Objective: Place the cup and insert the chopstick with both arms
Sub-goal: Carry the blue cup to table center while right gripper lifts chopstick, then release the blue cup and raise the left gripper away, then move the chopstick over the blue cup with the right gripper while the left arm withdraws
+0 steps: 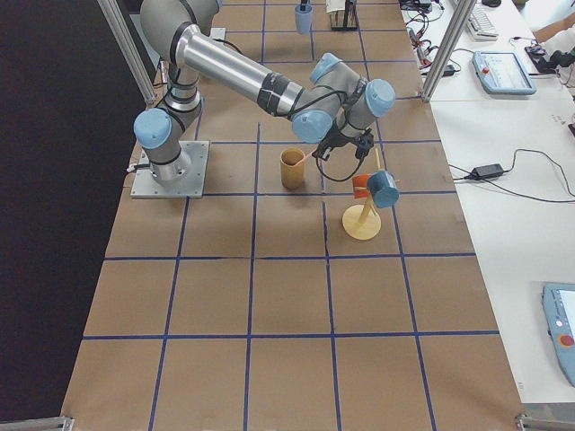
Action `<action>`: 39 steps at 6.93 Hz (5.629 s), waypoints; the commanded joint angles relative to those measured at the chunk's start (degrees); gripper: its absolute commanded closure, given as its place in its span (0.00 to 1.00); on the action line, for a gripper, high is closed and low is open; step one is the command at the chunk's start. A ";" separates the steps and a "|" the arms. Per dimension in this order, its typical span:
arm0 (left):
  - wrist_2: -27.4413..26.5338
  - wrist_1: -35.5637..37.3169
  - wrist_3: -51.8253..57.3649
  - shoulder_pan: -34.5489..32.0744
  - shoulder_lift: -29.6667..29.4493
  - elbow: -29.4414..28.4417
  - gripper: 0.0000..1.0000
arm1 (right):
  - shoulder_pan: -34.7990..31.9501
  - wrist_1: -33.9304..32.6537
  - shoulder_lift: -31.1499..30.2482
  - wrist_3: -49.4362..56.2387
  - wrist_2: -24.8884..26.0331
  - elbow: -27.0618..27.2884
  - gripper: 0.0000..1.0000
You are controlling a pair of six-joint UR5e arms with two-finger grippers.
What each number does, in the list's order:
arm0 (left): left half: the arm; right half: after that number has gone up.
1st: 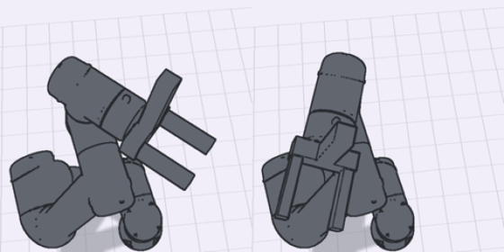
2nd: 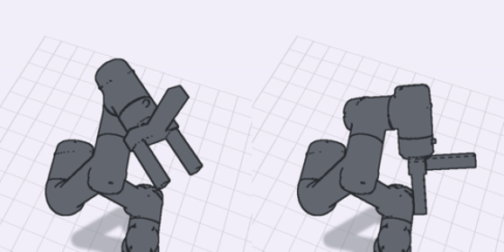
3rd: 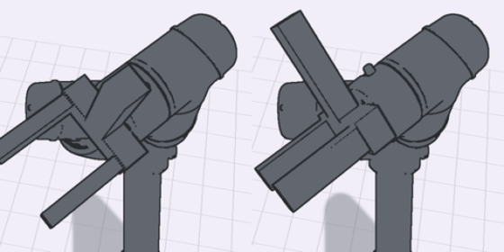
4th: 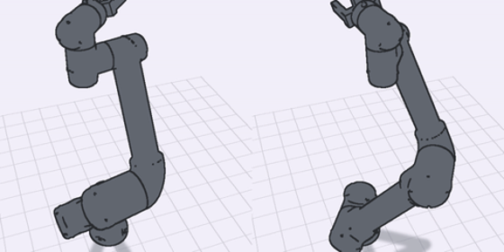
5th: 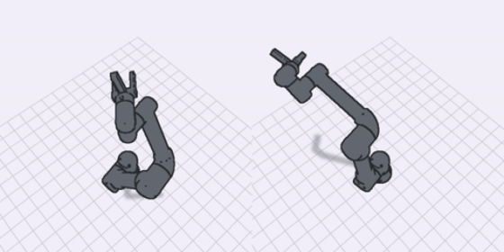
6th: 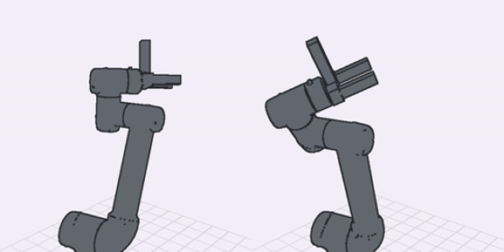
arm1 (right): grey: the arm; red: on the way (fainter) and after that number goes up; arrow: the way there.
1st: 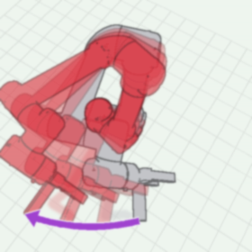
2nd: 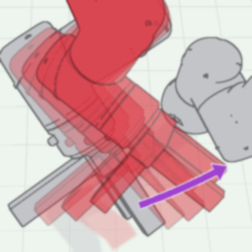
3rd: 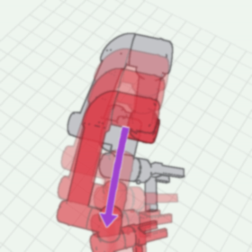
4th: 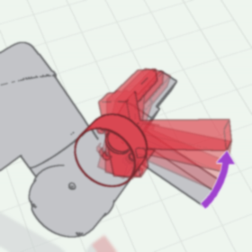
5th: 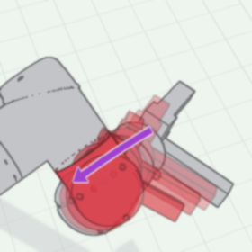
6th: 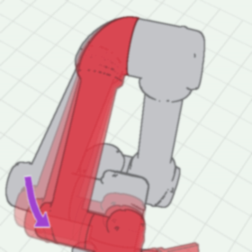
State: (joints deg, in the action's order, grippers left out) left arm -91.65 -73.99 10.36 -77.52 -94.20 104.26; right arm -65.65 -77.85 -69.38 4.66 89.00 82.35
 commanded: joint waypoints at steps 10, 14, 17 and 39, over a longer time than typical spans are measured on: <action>8.69 5.88 -35.24 -28.82 -19.53 -13.30 0.86 | -2.89 13.17 -12.43 -5.79 -3.64 -20.04 0.86; 8.16 8.60 -35.59 -29.18 -23.48 -13.46 0.86 | -10.26 5.19 -13.15 -11.39 -4.71 -19.60 0.86; 8.16 9.57 -35.50 -29.18 -23.40 -13.38 0.00 | -19.57 -2.36 -12.62 -14.50 -6.55 -14.71 0.87; 2.97 -17.77 -8.70 -10.72 6.22 -13.47 0.00 | -39.73 -24.80 -5.68 -32.26 -8.58 0.43 0.83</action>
State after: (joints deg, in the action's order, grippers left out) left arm -89.55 -91.61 1.56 -88.16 -88.02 90.87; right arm -105.35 -102.41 -75.10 -27.64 80.37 81.42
